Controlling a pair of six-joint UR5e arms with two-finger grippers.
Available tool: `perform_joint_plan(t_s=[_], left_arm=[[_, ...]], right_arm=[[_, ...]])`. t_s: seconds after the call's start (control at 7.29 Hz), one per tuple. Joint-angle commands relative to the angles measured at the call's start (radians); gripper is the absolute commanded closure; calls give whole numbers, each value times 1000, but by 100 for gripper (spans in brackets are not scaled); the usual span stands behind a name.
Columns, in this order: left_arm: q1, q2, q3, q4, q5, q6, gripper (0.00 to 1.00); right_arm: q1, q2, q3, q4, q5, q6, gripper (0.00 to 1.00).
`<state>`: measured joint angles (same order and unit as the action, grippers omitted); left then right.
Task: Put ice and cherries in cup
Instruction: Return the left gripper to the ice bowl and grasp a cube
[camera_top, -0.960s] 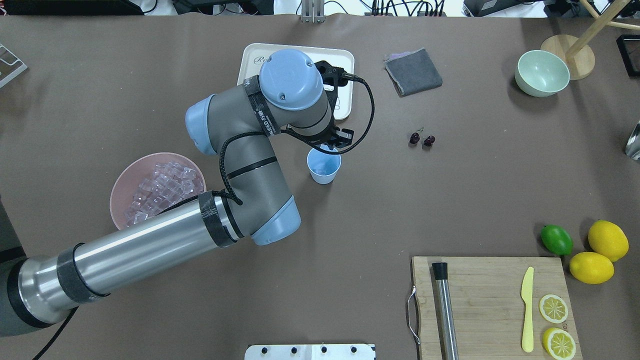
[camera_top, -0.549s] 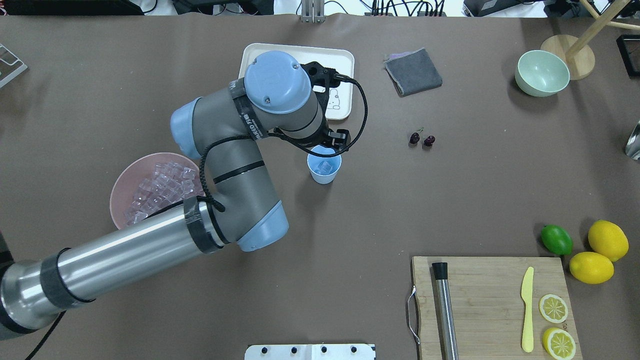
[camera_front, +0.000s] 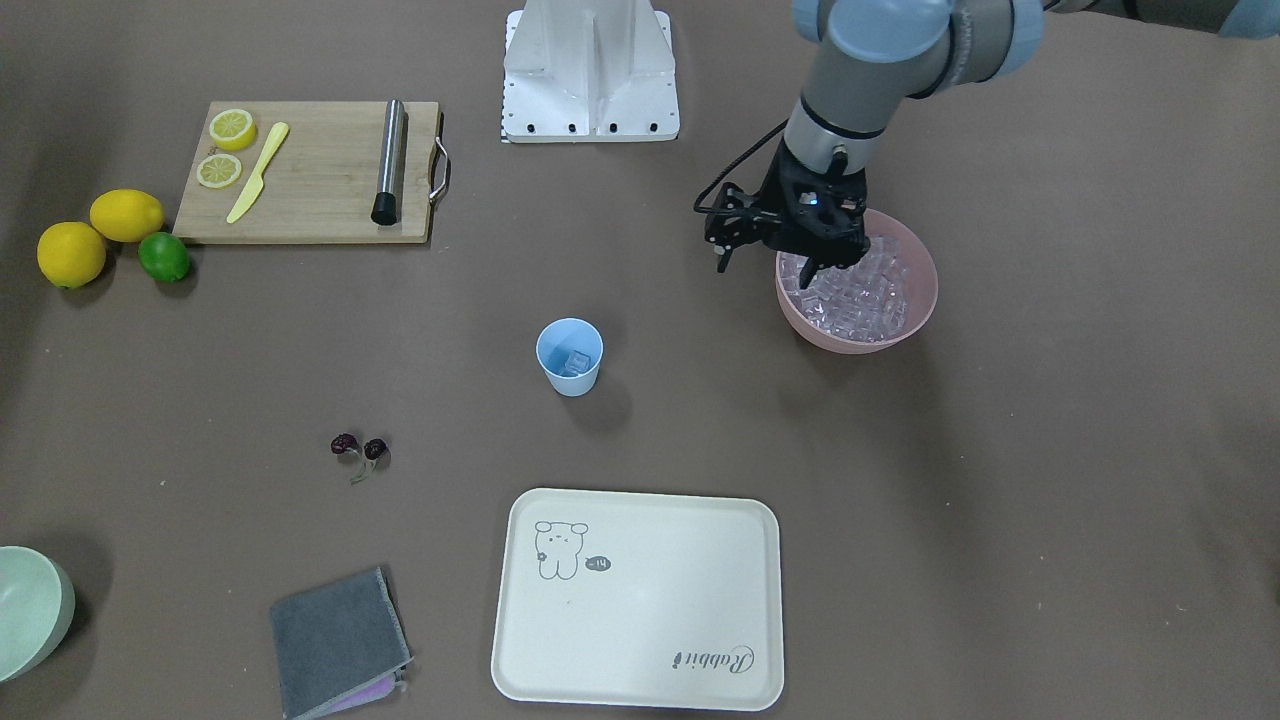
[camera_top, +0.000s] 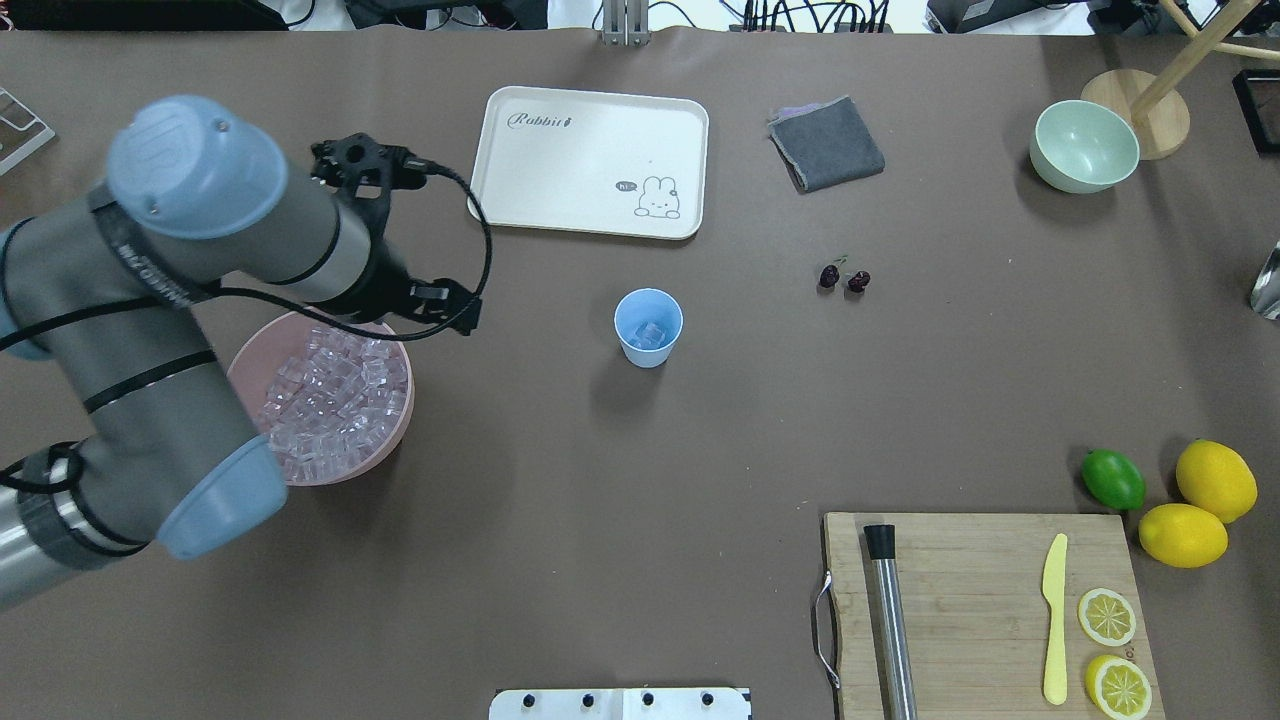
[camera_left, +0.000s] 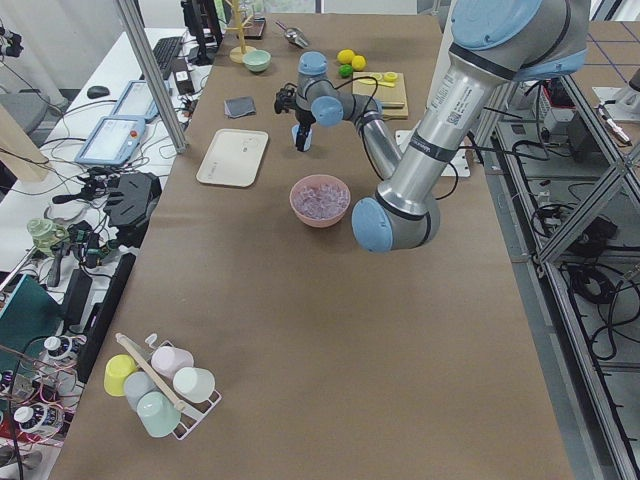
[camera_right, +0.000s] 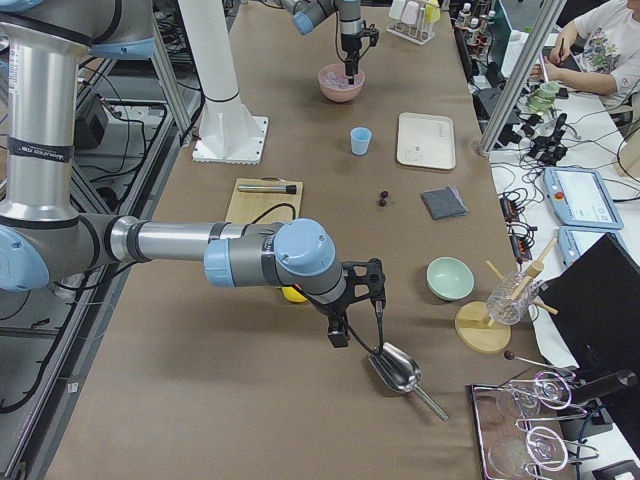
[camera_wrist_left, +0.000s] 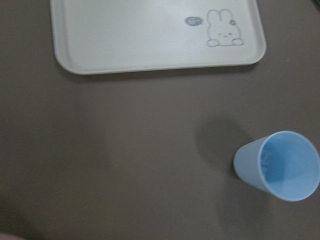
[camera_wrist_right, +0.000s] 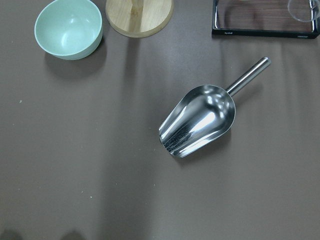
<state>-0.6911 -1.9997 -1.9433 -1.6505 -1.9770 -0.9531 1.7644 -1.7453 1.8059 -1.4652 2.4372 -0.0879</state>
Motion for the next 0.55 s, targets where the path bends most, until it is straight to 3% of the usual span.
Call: perform_joint_plan(t_s=[0.0, 0.27, 0.41], left_arm=[[-4, 192, 27, -238, -5, 170, 3], [-2, 161, 171, -350, -3, 165, 3], [-4, 153, 176, -350, -3, 165, 3]], right_arm=[[-2, 9, 1, 0, 2, 0, 1], [-2, 4, 10, 0, 3, -1, 1], [-2, 3, 12, 0, 3, -1, 1]])
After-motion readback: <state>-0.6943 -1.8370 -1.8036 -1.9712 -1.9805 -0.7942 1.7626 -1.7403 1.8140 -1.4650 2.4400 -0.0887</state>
